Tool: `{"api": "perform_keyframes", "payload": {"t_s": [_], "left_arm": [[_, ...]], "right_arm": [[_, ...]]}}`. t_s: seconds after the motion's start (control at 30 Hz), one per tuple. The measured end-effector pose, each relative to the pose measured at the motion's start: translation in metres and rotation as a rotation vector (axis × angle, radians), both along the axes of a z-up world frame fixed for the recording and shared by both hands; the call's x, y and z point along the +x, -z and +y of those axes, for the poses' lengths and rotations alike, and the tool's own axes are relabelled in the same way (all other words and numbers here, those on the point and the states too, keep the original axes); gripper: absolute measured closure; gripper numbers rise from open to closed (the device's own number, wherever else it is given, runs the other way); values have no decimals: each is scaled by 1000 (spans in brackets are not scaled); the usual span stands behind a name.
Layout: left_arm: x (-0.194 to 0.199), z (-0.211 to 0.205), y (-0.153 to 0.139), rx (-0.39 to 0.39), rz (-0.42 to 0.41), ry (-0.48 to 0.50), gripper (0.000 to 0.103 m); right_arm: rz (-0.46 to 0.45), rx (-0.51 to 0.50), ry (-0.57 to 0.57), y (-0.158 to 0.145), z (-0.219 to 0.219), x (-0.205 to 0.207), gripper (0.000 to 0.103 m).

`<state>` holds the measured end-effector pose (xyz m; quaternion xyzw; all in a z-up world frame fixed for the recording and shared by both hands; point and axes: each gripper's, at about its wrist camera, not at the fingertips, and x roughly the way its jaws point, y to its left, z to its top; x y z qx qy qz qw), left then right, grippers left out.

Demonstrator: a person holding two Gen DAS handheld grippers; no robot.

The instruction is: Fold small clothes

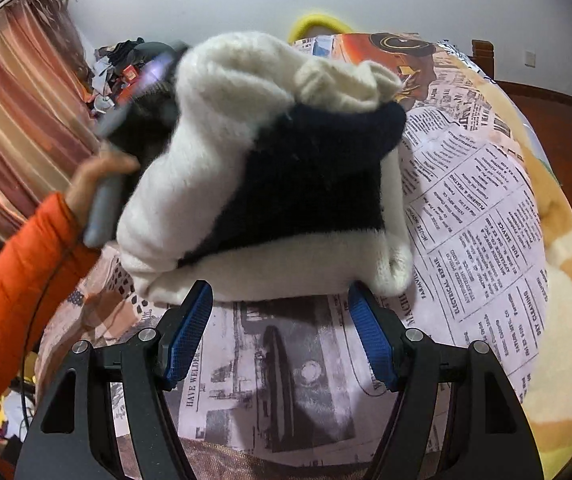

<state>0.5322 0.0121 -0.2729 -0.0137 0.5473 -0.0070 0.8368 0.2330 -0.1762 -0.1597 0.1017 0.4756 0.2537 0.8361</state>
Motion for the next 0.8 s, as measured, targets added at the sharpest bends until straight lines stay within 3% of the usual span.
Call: {"api": "perform_keyframes", "payload": {"t_s": [0.1,0.23,0.4,0.6,0.8], "left_arm": [[-11,10,-1,-49,41,4,3],[-44,6,-10,35,8,30,3],[-101,12,-6,61,73,103,3],[-180,24,-6,-5,101,127,2],[-219,20,-15,-14,71,113,3]], "right_arm": [[6,-11,15,2,-4,-5,36],[7,0,41,-2,-12,-19,36],[-13,-4,60,-15,-23,-41,36],[-48,6,89,-33,-38,-66,36],[-79,9,104,-43,-41,-71,36]]}}
